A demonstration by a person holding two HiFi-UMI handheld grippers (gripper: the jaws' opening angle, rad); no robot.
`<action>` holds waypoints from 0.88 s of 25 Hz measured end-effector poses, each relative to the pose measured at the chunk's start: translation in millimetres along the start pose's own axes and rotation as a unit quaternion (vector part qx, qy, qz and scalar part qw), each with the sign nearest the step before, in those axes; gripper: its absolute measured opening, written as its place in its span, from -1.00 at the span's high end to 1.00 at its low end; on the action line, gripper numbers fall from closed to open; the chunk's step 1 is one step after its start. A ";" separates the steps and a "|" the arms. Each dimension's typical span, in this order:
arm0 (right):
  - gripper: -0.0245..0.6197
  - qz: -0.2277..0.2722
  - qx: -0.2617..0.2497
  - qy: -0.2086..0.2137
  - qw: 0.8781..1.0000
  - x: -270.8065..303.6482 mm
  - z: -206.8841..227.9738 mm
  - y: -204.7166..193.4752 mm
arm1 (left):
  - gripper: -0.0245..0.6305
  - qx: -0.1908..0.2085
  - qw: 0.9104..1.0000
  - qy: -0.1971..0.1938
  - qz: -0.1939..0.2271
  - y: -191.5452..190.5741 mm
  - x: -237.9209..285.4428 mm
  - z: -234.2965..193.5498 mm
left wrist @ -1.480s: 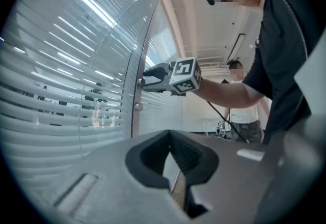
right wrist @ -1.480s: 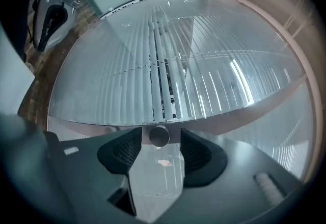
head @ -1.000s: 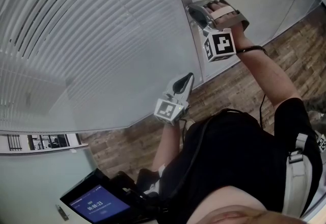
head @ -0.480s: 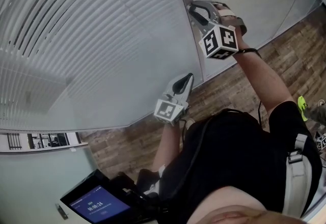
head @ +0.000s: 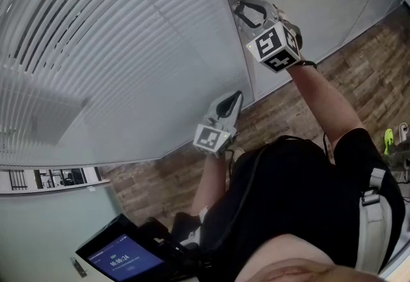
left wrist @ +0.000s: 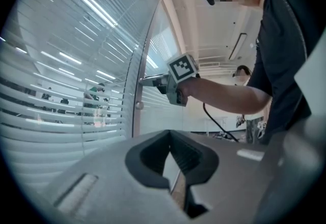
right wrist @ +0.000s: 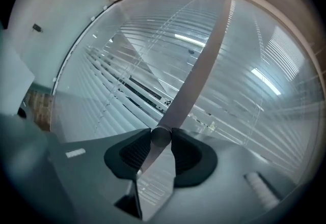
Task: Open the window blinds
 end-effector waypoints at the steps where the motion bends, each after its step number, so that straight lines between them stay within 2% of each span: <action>1: 0.52 0.001 0.013 -0.003 1.000 -0.3 0.3 0.7 | 0.92 0.000 1.000 0.000 0.001 1.0 0.0 0.3; 9: 0.52 0.017 0.127 -0.010 0.992 1.3 3.5 -1.8 | 0.92 0.001 1.000 -0.004 0.003 3.5 2.9 2.0; 18: 0.51 0.030 0.138 0.000 0.990 -1.5 3.5 0.5 | 0.92 0.001 1.000 -0.004 0.001 1.5 1.6 1.6; 22: 0.42 0.031 0.142 0.009 0.989 -3.7 1.8 1.0 | 0.92 0.003 1.000 -0.004 0.003 1.2 2.3 3.3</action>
Point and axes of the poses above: the fingertips, and each gripper's own axes: x forward along the fingers, z to its right, y out of its top, the point moved 3 cm from there along -x, backward along the fingers, and after that the axes turned 14 degrees about x, right-handed, at the moved point
